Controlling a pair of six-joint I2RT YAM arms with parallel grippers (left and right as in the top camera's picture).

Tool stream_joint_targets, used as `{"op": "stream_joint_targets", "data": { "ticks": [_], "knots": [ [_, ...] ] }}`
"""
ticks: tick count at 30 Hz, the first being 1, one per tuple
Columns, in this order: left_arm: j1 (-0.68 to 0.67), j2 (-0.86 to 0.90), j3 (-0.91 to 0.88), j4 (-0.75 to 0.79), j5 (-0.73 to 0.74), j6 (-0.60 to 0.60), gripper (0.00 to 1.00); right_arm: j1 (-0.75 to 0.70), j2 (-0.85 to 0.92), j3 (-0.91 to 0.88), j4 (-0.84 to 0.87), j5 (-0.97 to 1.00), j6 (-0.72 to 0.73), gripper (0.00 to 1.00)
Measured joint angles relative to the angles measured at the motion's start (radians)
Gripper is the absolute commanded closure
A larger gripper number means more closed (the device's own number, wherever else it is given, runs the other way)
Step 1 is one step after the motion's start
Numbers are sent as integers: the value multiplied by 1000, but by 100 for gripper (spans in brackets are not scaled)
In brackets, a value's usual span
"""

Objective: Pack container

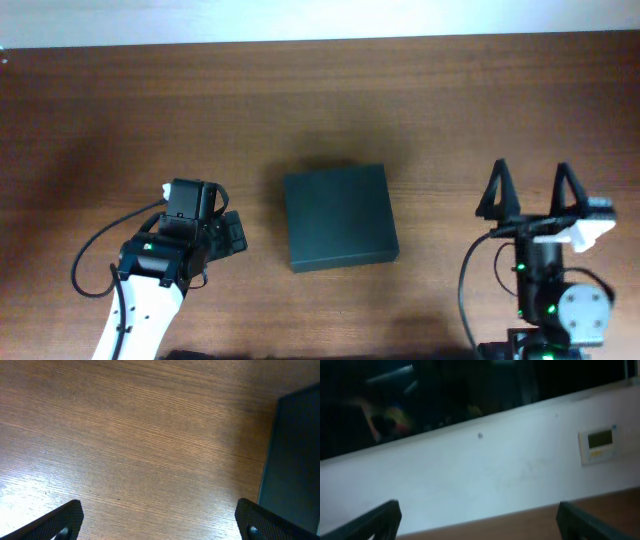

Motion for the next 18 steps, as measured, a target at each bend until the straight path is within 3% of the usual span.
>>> {"op": "stream_joint_targets", "data": {
  "ticks": [7, 18],
  "knots": [
    [0, 0, 0, 0, 0, 0, 1, 0, -119, -164, 96, -3, 3, 1],
    [0, 0, 0, 0, 0, 0, 1, 0, -233, -222, 85, -3, 3, 1]
  ]
}}
